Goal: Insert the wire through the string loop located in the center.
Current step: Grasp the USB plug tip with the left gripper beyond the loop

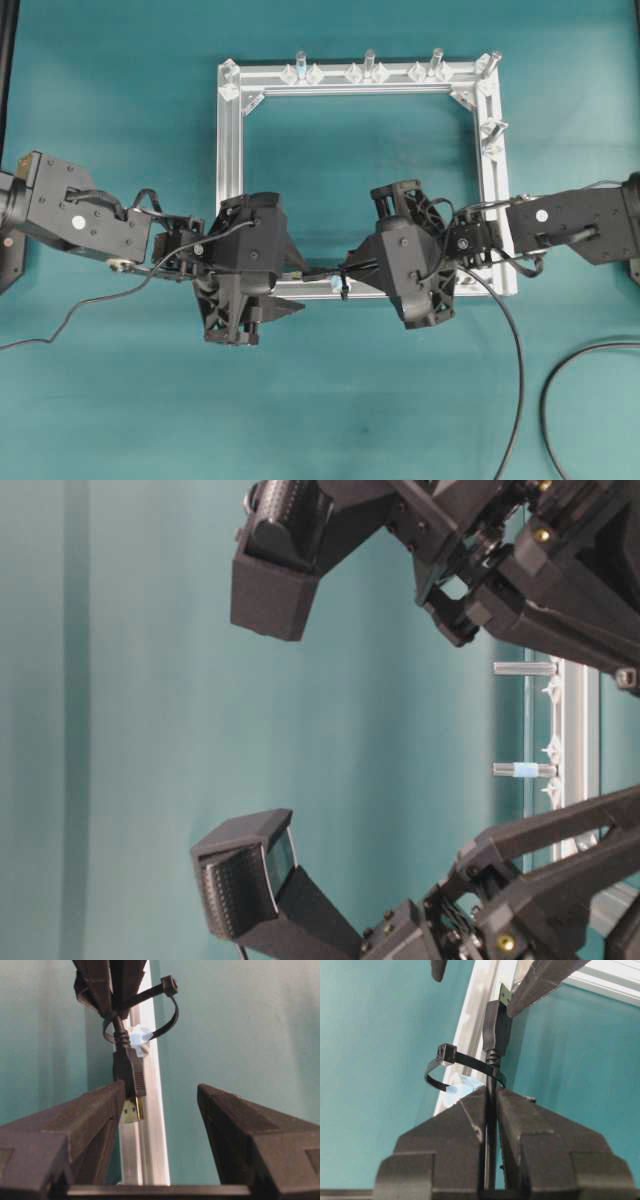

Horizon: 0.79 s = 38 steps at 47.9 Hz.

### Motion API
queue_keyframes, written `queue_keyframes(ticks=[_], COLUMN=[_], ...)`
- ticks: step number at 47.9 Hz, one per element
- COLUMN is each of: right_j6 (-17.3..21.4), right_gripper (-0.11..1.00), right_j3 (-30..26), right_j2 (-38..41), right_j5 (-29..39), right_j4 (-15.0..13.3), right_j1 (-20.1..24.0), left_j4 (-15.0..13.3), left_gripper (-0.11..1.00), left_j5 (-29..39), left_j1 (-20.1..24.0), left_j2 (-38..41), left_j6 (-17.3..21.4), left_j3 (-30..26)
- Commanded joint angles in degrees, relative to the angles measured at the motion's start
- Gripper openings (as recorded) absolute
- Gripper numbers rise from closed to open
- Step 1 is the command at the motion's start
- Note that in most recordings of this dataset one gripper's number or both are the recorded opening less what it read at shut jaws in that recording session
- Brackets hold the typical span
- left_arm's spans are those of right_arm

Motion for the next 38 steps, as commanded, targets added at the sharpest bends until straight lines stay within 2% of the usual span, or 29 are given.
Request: queue_keyframes(ticks=[1,18,38], right_j6=[0.0,0.0,-0.1], right_gripper=[0.07,0.07,0.07], right_j3=[-0.6,-0.6,-0.6], right_j2=[-0.7,-0.8,-0.8], right_j5=[-0.6,-0.6,-0.6], right_j4=[-0.1,-0.1,-0.4], right_j1=[-0.1,-0.1,-0.1], left_j4=[0.0,0.1,0.1], left_gripper=[0.64,0.64,0.64], left_j5=[-0.2,-0.5,-0.6], left_j1=[0.7,3.7,2.0], left_j2=[-1.0,-0.4,5.8], left_j6=[-0.3,-0.2,-0.3], left_j3=[-1.0,-1.2,-5.3])
